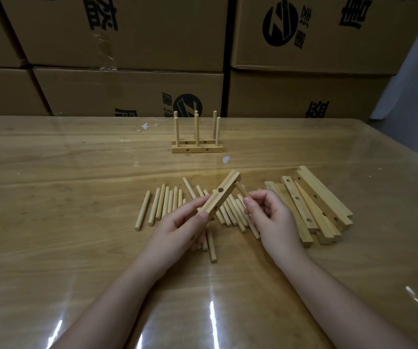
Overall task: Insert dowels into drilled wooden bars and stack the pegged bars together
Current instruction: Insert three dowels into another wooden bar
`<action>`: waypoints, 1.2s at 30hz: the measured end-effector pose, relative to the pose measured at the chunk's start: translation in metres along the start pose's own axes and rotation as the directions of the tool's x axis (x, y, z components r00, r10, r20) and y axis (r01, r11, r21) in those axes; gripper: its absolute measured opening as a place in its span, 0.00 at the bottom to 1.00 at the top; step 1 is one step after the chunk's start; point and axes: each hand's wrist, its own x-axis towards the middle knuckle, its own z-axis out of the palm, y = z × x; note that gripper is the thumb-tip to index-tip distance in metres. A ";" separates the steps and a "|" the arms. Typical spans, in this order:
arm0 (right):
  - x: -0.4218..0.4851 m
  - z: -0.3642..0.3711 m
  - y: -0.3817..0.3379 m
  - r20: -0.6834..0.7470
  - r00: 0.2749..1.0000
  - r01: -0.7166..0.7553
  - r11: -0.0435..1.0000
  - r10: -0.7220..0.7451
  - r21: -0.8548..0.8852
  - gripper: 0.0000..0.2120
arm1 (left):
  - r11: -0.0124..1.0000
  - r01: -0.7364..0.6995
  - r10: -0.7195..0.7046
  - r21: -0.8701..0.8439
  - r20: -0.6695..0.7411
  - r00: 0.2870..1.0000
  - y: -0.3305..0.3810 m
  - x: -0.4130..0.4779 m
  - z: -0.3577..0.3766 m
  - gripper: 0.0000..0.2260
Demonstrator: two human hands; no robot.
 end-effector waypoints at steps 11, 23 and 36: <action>0.000 0.000 0.000 -0.001 0.998 0.055 0.997 -0.055 -0.050 0.07 | 0.991 -0.074 0.079 0.107 -0.039 0.996 -0.007 0.000 -0.003 0.17; 0.000 0.000 0.003 -0.025 0.996 0.079 0.993 -0.081 -0.086 0.04 | 0.984 -0.086 0.094 0.155 -0.047 0.994 -0.008 -0.003 -0.004 0.17; -0.002 0.001 0.003 -0.038 0.989 0.132 0.971 -0.142 -0.199 0.03 | 0.970 -0.090 0.098 0.225 -0.025 0.995 -0.010 -0.001 -0.005 0.17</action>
